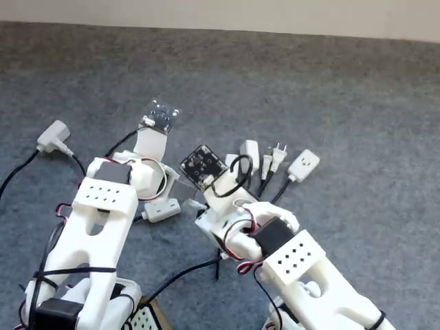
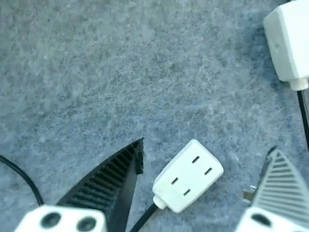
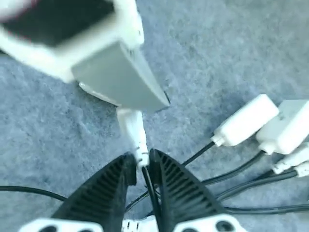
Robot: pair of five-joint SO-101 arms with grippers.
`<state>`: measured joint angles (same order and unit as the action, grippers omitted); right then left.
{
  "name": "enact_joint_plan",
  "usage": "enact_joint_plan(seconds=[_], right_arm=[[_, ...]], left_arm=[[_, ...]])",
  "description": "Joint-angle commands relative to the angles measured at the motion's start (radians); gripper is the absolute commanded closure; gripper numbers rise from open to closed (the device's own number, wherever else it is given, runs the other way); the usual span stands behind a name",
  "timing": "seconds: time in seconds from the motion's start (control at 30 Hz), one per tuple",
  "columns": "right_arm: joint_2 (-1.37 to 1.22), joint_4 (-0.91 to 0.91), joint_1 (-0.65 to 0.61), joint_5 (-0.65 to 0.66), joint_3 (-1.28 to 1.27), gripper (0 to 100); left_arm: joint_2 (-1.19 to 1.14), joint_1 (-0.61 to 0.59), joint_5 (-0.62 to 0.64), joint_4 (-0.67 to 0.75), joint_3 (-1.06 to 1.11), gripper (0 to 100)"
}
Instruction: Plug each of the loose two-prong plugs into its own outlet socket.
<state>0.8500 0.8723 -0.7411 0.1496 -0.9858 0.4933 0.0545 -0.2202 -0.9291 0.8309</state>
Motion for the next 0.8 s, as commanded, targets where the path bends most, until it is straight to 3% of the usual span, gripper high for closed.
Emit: enact_joint_plan(seconds=[0.0, 0.37, 0.57, 0.77], right_arm=[[0.025, 0.059, 0.051, -0.008, 0.186, 99.3], [0.022, 0.094, 0.051, -0.008, 0.226, 99.3], [-0.022, 0.165, 0.051, -0.011, 0.283, 99.3], [-0.3, 0.265, 0.045, -0.074, 0.55, 99.3]], left_arm=[[0.022, 0.03, 0.006, 0.025, 0.031, 63], [0.021, -0.008, 0.0, 0.032, 0.013, 63], [-0.036, -0.311, -0.002, 0.021, -0.22, 63], [-0.358, -0.599, -0.066, -0.118, -0.622, 63]])
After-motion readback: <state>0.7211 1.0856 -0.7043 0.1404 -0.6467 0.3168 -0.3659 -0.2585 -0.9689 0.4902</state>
